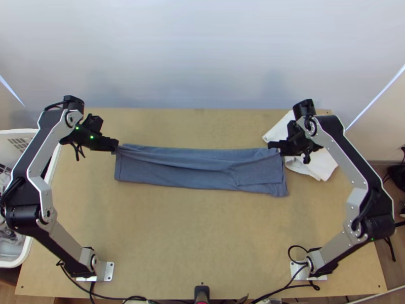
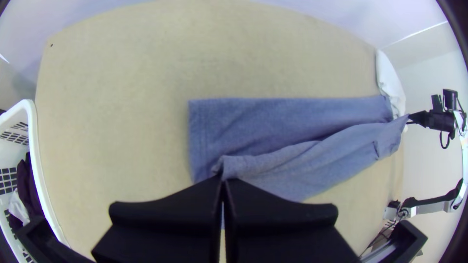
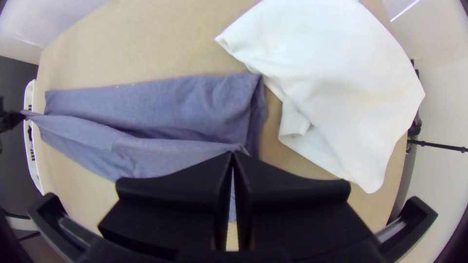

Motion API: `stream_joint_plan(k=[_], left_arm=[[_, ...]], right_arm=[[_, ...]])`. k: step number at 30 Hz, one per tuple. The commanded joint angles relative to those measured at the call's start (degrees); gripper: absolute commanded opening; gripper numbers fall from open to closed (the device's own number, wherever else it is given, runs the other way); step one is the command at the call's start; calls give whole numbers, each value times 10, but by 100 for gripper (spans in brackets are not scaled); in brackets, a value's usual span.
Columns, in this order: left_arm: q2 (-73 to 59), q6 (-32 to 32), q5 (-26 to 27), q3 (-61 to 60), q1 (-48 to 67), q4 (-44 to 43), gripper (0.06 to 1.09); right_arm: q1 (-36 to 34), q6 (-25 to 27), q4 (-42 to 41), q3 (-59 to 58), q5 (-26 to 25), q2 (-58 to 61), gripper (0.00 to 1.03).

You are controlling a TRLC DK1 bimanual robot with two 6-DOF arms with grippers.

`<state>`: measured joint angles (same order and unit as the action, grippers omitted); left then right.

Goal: Fold the t-shirt

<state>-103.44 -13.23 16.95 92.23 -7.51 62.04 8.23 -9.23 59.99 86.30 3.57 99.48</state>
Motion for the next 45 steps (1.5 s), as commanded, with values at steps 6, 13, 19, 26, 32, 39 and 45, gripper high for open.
stream_joint_plan(k=[6, 13, 19, 26, 32, 39, 45], left_arm=[[-30, 4, -8, 9, 7, 6, 9], [-30, 4, -10, -15, 2, -3, 9], [-25, 8, -10, -57, 2, -28, 9], [-24, 16, -10, -72, 0, -105, 73], [40, 88, -10, -125, -21, -320, 104], [66, 27, 25, -181, -75, -266, 104], [89, -1, 172, -240, -117, -227, 103]], right_arm=[[11, -2, -38, 51, -44, 47, 3], [19, 2, -62, 37, -82, 28, 99], [40, -4, -81, 14, -107, -39, 99], [85, -29, -80, -32, -108, -165, 99], [93, -39, -74, -97, -108, -240, 99], [73, -52, -57, -141, -108, -291, 99], [85, -87, -38, -161, -108, -310, 99]])
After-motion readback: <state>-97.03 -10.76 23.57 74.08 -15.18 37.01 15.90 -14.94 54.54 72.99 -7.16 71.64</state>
